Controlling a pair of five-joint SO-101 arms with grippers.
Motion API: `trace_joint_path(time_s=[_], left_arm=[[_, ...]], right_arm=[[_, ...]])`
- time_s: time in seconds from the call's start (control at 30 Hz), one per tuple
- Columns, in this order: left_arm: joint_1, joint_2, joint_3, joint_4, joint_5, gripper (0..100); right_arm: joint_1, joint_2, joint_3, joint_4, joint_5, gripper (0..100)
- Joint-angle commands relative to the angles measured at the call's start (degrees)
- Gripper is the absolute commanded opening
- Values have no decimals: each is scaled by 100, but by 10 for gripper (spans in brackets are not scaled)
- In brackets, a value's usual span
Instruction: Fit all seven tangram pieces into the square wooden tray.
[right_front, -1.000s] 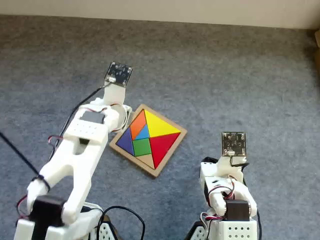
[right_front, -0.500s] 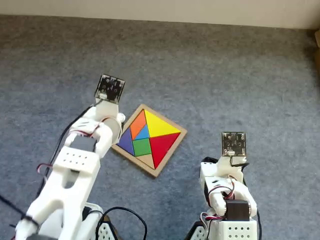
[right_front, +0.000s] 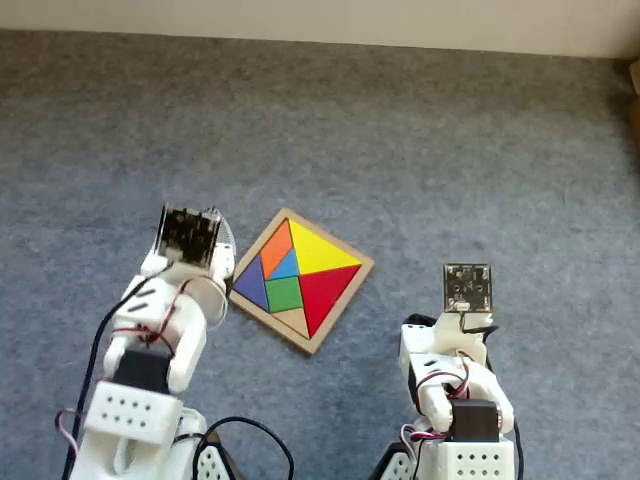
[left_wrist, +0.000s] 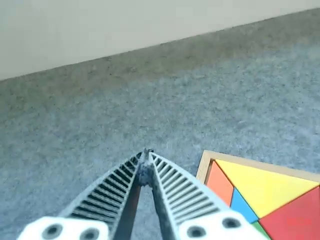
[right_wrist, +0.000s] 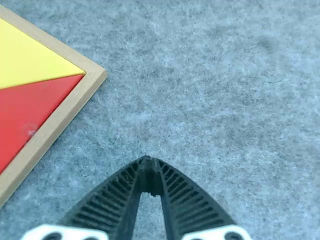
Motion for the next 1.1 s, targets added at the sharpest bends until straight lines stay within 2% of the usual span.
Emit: trace_joint_path(time_s=[0.0,0.3,0.5,0.67,0.93,1.07], left_arm=[[-75,-1059,488,-53,26,7],[-154,-3073,1824,-44,-18,7],[-892,-2862,1815,352,-18,7],[-1138,-2809,1815,1363,-18,7],[-1138,-2809,1815,3596,-18,7],[-1138,-2853,1815,4255,-18,7]], right_arm=[[48,-66,699,13,-26,5],[48,-66,699,13,-26,5],[48,-66,699,13,-26,5],[48,-66,699,13,-26,5],[48,-66,699,13,-26,5],[48,-66,699,13,-26,5]])
